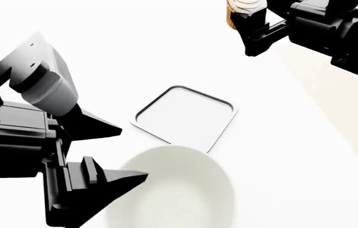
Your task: Move the fresh-baked cupcake off the tray onto the counter, and place the bowl used for mixing into the sink.
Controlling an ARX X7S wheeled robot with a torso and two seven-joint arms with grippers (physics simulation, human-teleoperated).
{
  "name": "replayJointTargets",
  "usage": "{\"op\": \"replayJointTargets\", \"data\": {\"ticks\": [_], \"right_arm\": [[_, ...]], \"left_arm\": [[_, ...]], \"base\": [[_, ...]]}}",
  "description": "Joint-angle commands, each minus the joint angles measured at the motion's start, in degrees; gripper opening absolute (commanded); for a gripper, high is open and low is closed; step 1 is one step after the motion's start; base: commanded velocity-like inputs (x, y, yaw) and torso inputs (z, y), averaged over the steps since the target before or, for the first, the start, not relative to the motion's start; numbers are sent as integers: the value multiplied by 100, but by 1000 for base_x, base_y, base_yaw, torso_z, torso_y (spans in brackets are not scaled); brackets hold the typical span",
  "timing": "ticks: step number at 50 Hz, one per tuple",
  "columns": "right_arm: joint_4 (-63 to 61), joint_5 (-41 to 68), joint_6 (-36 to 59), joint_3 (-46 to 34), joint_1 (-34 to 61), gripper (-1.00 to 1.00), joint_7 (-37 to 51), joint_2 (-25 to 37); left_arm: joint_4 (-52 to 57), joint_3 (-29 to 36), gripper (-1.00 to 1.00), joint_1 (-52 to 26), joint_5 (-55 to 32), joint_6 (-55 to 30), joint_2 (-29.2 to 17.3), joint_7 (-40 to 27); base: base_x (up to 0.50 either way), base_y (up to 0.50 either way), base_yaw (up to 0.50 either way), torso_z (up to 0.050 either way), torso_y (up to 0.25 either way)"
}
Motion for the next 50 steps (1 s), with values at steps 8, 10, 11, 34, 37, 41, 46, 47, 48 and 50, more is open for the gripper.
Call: {"op": "replayJointTargets", "data": {"ticks": [8, 10, 11, 34, 37, 41, 46, 47, 48, 50], "right_arm": [[-91, -38, -34, 38, -57, -100, -27, 60], [-90, -40, -46, 37, -72, -100, -32, 65], [-86, -42, -59, 39, -85, -100, -32, 67], [-155, 5, -86, 60, -153, -100, -14, 107], [-163, 9, -96, 62, -168, -100, -7, 106], [-155, 16, -92, 60, -163, -100, -7, 98], [-188, 27, -102, 61, -206, -100, 1, 118], [-184, 21, -102, 53, -204, -100, -4, 120], [-169, 8, -103, 42, -193, -100, -10, 115], [-180, 20, -87, 44, -178, -100, -3, 111]], "left_arm": [[93, -38, 100, 289, 386, -109, 7, 221], [99, -61, 100, 300, 426, -102, 18, 252], [85, -43, 100, 303, 415, -85, 16, 238], [68, 51, 100, 814, 973, 49, 145, 393], [60, 76, 100, 851, 1003, 80, 168, 386], [64, 110, 100, 905, 1013, 105, 176, 390], [36, 103, 100, 988, 1133, 136, 163, 445], [30, 119, 100, 989, 1110, 150, 157, 420], [32, 134, 100, 995, 1075, 167, 148, 399], [37, 132, 100, 1026, 1114, 166, 141, 430]], "base": [[0, 0, 0, 0, 0], [0, 0, 0, 0, 0], [0, 0, 0, 0, 0], [0, 0, 0, 0, 0], [0, 0, 0, 0, 0], [0, 0, 0, 0, 0], [0, 0, 0, 0, 0], [0, 0, 0, 0, 0], [0, 0, 0, 0, 0], [0, 0, 0, 0, 0]]}}
